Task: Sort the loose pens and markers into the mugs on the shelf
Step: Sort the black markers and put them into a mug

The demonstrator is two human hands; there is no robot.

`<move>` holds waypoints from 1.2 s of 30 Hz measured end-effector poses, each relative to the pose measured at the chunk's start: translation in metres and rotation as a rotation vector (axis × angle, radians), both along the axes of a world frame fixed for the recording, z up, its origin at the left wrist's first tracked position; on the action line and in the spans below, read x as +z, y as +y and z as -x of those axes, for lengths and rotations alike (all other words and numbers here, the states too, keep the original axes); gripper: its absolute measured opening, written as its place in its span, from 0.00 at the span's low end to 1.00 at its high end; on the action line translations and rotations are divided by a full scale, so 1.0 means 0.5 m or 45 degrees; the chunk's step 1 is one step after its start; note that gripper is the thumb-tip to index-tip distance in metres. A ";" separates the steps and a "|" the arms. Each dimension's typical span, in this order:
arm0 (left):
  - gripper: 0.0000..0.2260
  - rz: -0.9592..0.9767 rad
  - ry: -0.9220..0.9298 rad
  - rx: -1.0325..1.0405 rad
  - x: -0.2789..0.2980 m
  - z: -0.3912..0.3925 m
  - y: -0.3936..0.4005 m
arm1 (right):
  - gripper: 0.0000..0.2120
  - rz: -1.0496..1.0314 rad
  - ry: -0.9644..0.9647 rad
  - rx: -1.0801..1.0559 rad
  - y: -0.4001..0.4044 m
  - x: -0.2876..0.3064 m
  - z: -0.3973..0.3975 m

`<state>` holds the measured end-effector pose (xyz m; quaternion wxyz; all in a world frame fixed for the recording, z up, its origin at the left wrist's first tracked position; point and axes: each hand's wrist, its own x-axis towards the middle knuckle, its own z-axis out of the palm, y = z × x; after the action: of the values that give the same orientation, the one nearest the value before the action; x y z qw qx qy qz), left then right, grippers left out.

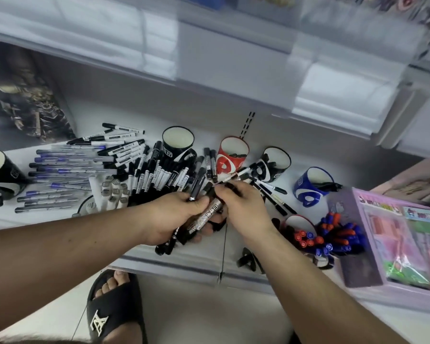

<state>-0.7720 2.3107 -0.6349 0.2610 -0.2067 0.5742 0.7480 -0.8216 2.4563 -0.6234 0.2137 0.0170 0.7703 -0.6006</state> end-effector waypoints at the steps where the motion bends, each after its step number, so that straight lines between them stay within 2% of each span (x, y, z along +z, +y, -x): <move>1: 0.13 0.023 -0.035 -0.021 0.000 0.000 -0.002 | 0.05 0.000 -0.007 -0.084 0.013 0.002 -0.002; 3: 0.14 0.078 -0.084 -0.042 -0.010 0.000 -0.006 | 0.05 0.013 -0.026 -0.212 0.044 0.005 -0.005; 8: 0.08 0.228 0.011 -0.065 -0.032 0.002 0.016 | 0.13 0.076 -0.046 -0.303 0.115 0.004 -0.033; 12: 0.10 0.309 0.084 -0.108 -0.035 0.010 0.053 | 0.09 0.161 -0.047 -0.409 0.151 0.004 -0.056; 16: 0.09 0.347 0.151 -0.122 -0.016 0.033 0.098 | 0.06 0.141 0.053 -0.590 0.196 0.016 -0.047; 19: 0.10 0.338 0.106 -0.127 -0.014 0.051 0.126 | 0.05 0.143 0.194 -0.801 0.262 0.039 -0.021; 23: 0.09 0.183 0.022 -0.047 -0.018 0.065 0.153 | 0.07 0.043 0.331 -0.945 0.341 0.057 0.009; 32: 0.20 0.172 0.065 -0.220 -0.027 0.075 0.173 | 0.12 -0.189 0.366 -0.874 0.372 0.031 0.015; 36: 0.21 0.227 0.171 -0.228 -0.025 0.072 0.175 | 0.10 -0.139 0.291 -0.628 0.330 0.040 -0.010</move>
<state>-0.8083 2.3981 -0.6476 0.2684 -0.1264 0.6706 0.6799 -0.8168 2.6210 -0.6035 -0.0285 0.1477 0.7932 -0.5900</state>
